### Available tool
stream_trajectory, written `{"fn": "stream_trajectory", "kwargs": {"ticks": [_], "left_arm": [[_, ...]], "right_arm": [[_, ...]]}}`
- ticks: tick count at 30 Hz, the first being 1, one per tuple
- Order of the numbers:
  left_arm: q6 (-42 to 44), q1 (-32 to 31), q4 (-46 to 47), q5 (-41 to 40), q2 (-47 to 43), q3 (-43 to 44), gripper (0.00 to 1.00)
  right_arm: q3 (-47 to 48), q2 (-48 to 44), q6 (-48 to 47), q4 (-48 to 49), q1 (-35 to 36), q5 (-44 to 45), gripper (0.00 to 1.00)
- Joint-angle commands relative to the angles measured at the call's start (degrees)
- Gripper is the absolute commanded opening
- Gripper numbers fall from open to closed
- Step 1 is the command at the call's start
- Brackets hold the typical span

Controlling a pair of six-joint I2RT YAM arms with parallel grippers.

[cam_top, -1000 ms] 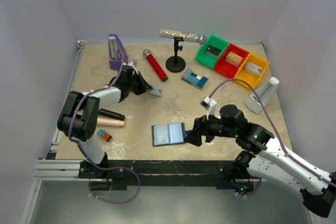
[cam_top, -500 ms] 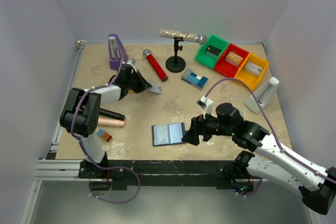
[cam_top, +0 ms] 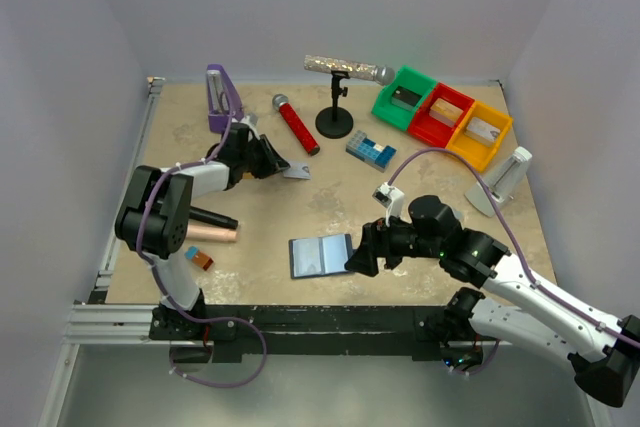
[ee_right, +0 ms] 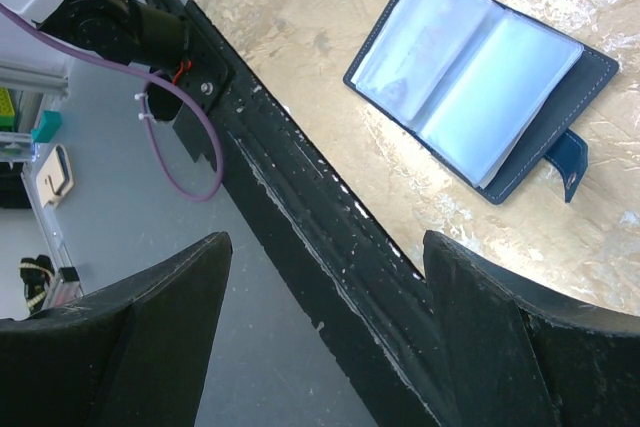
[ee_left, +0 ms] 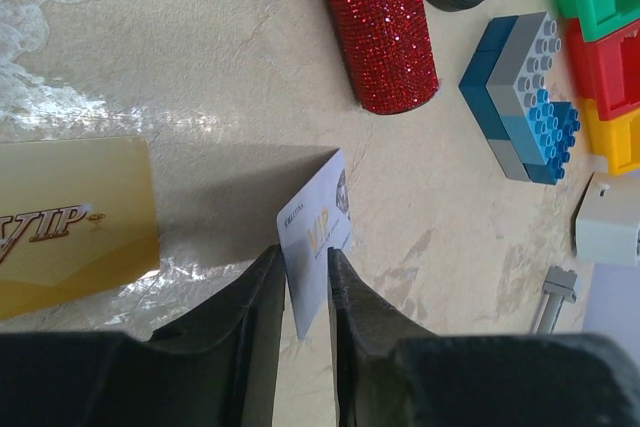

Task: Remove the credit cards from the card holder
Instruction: Place the credit card at the center of the board, then remove the credit card from the card holder.

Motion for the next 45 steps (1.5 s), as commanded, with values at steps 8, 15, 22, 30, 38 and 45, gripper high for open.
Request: {"fn": "stream_trajectory", "kwargs": {"ticks": [8, 15, 22, 30, 38, 45], "left_arm": [[3.22, 1.10, -1.93, 0.82, -0.23, 3.40, 0.33], [4.11, 2.15, -3.78, 0.64, -0.49, 4.10, 0.34], [5.77, 2.59, -6.06, -0.15, -3.04, 4.63, 0.38], [4.11, -1.69, -8.26, -9.96, -23.31, -6.24, 0.41], [-0.98, -24.00, -13.63, -23.69, -45.12, -20.84, 0.42], [-7.58, -39.84, -16.17, -31.61, -54.36, -28.58, 0.42]], "right_arm": [[0.30, 0.15, -0.70, 1.94, -0.18, 0.14, 0.82], [-0.32, 0.59, -0.52, 2.73, -0.18, 0.14, 0.82], [-0.06, 1.12, -1.13, 2.12, -0.18, 0.67, 0.83], [1.17, 2.96, 1.85, -2.45, -0.18, 13.49, 0.85], [3.37, 9.72, 1.58, -8.08, -0.79, 21.23, 0.83], [3.72, 20.09, 2.12, -5.53, -3.43, 20.62, 0.72]]}}
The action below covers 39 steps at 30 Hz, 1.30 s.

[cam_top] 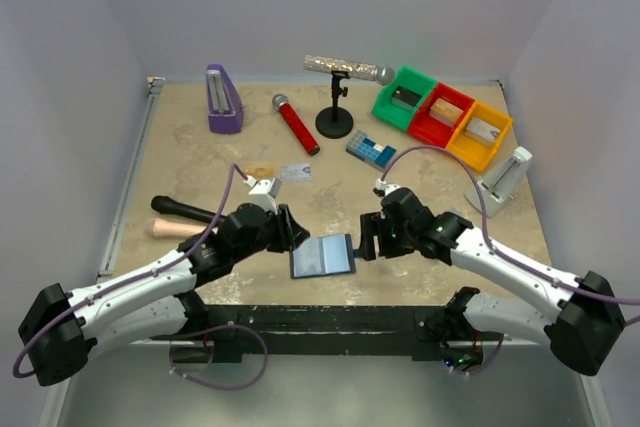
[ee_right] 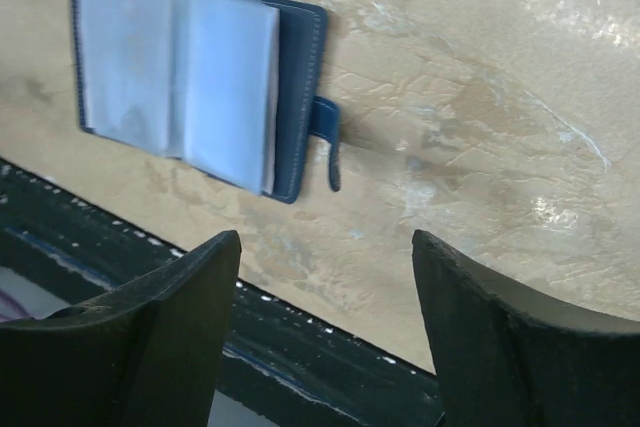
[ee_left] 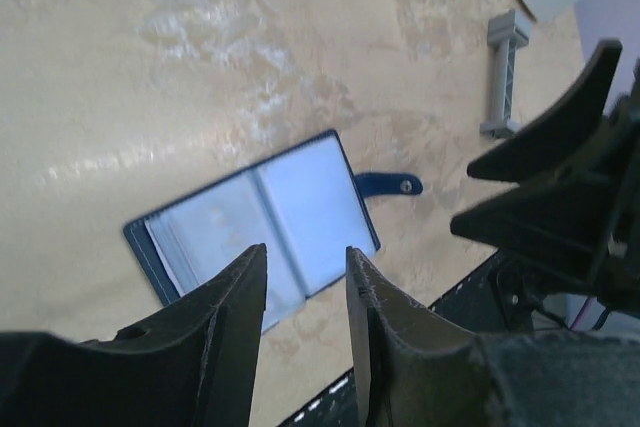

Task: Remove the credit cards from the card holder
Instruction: Remove the credit card from the card holder.

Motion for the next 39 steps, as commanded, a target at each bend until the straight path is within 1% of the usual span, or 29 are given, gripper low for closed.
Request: {"fn": "stream_trajectory", "kwargs": {"ticks": [1, 5, 8, 15, 18, 22, 25, 27, 28, 29, 33, 35, 39], "left_arm": [[-6.09, -6.28, -1.60, -7.90, -4.03, -3.38, 0.42], [-9.26, -8.22, 1.03, -7.55, -5.70, -8.04, 0.41], [-10.06, -8.66, 2.44, -6.94, -6.85, -10.33, 0.41], [-9.27, -8.66, 1.83, -7.20, -10.71, -12.10, 0.41], [-9.44, -8.66, 1.31, -6.76, -10.37, -11.92, 0.41], [-9.71, -8.66, 1.65, -5.88, -8.96, -11.83, 0.41], [-9.79, -8.66, 2.62, -5.44, -7.82, -11.66, 0.42], [-9.62, -8.66, 3.85, -4.92, -6.94, -11.48, 0.45], [-9.36, -8.66, 3.85, -4.48, -6.68, -11.57, 0.48], [-9.27, -8.66, 6.46, -4.39, -6.15, -11.83, 0.52], [-9.62, -8.66, 9.21, -3.86, -4.92, -12.27, 0.65], [-9.62, -8.58, 9.21, -3.77, -3.69, -11.75, 0.67], [-9.18, -8.58, 9.13, -2.81, -0.18, -10.17, 0.67]], "right_arm": [[2.83, 5.96, 0.65, 1.40, -0.78, 2.13, 0.70], [4.67, 11.49, 0.30, 2.19, -1.22, 0.90, 0.64], [6.34, 15.10, -0.23, 2.02, -2.01, 0.90, 0.59], [8.28, 20.11, -1.02, 3.07, -2.46, -0.94, 0.50], [8.81, 22.31, -1.11, 3.25, -2.54, -2.17, 0.43], [8.37, 23.11, -1.02, 4.12, -2.45, -4.02, 0.31], [7.49, 22.15, -1.11, 4.56, -2.54, -4.11, 0.17], [6.70, 20.83, -0.93, 5.09, -2.28, -4.63, 0.08], [6.35, 20.21, -0.67, 5.44, -2.28, -5.07, 0.03], [5.91, 19.60, -0.58, 5.53, -2.19, -5.42, 0.00], [4.77, 17.58, -0.49, 5.62, -1.31, -5.86, 0.00], [4.24, 16.79, -0.14, 5.88, -1.05, -6.39, 0.00], [3.27, 15.99, 1.00, 7.02, -0.08, -7.36, 0.00]]}}
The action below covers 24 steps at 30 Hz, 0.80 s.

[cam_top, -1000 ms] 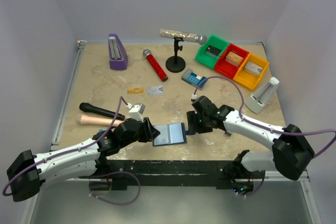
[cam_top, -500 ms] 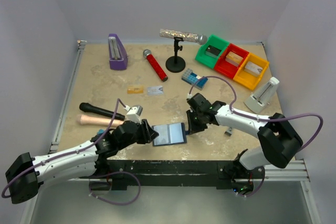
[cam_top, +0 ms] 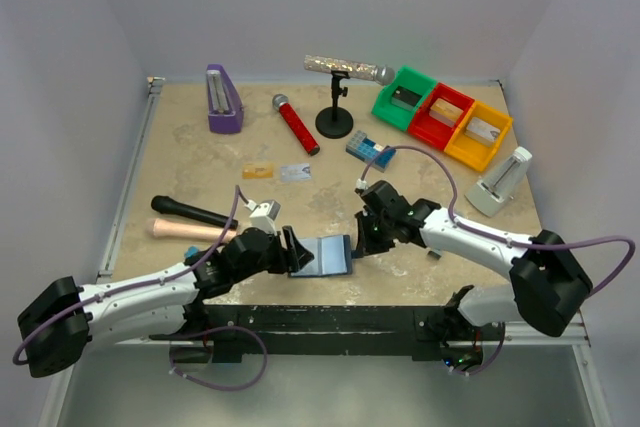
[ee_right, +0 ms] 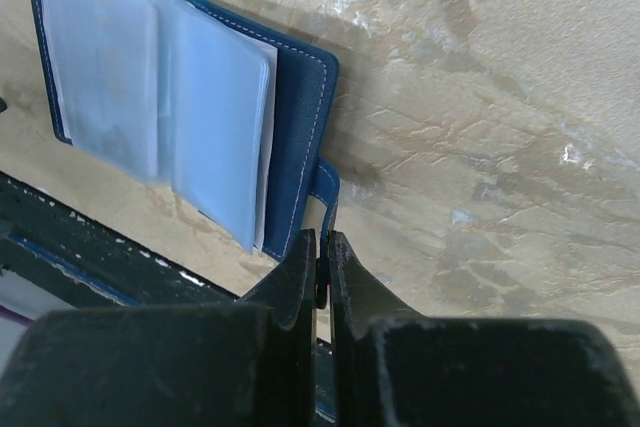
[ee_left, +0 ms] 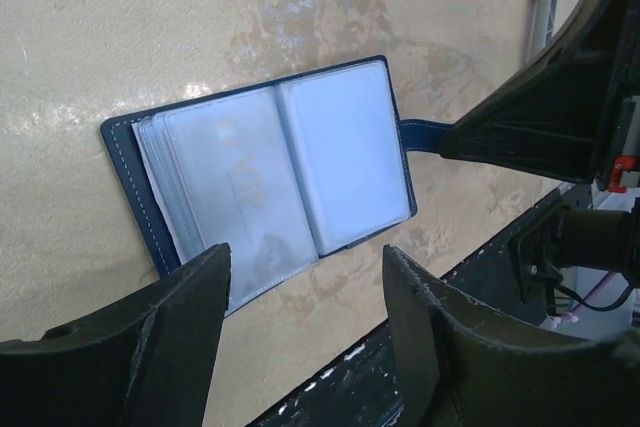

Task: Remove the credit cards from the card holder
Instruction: Remove the credit card from the card holder.

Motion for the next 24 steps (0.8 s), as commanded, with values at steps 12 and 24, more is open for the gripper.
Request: {"fn": "stream_trajectory", "kwargs": {"ticks": [12, 24], "left_arm": [[-0.42, -0.33, 0.42, -0.16, 6.65, 3.44, 0.65], [-0.95, -0.25, -0.38, -0.87, 8.32, 2.56, 0.64]], "right_arm": [[-2.64, -2.66, 2.60, 3.32, 2.48, -1.46, 0.00], [-2.47, -1.52, 2.60, 4.02, 2.48, -1.90, 0.00]]}}
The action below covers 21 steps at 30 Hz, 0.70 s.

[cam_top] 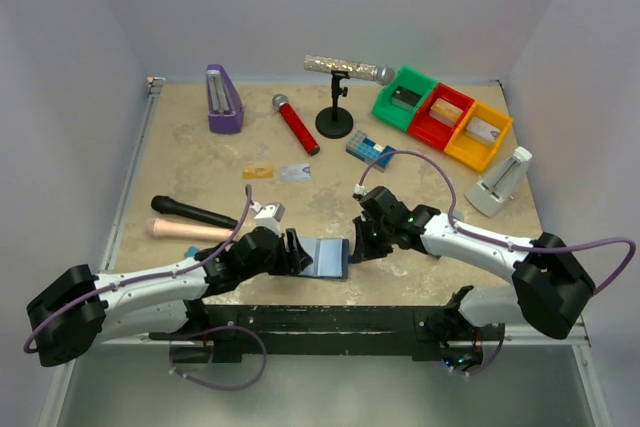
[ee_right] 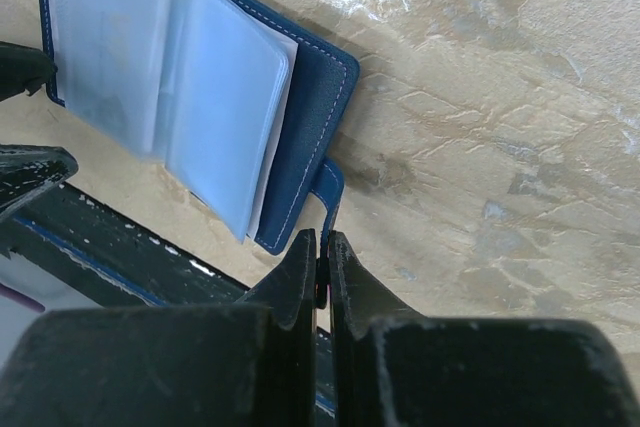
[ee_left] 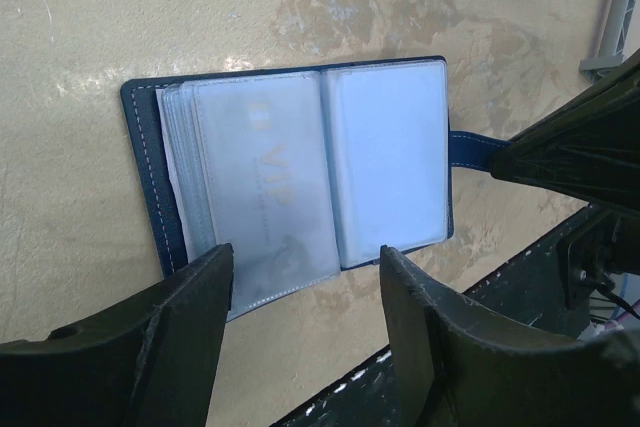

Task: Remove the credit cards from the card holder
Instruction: Remove the credit card from the card holder.

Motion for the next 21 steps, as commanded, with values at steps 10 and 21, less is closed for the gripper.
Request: {"fn": "stream_trajectory", "kwargs": {"ticks": [10, 21], "left_arm": [[-0.49, -0.25, 1.64, 0.25, 3.08, 0.99, 0.64], [1.10, -0.25, 8.23, 7.10, 7.39, 1.25, 0.61]], "right_arm": [[0.73, 0.25, 0.46, 1.55, 0.17, -0.96, 0.00], [0.82, 0.96, 0.90, 2.78, 0.17, -3.15, 0.00]]}}
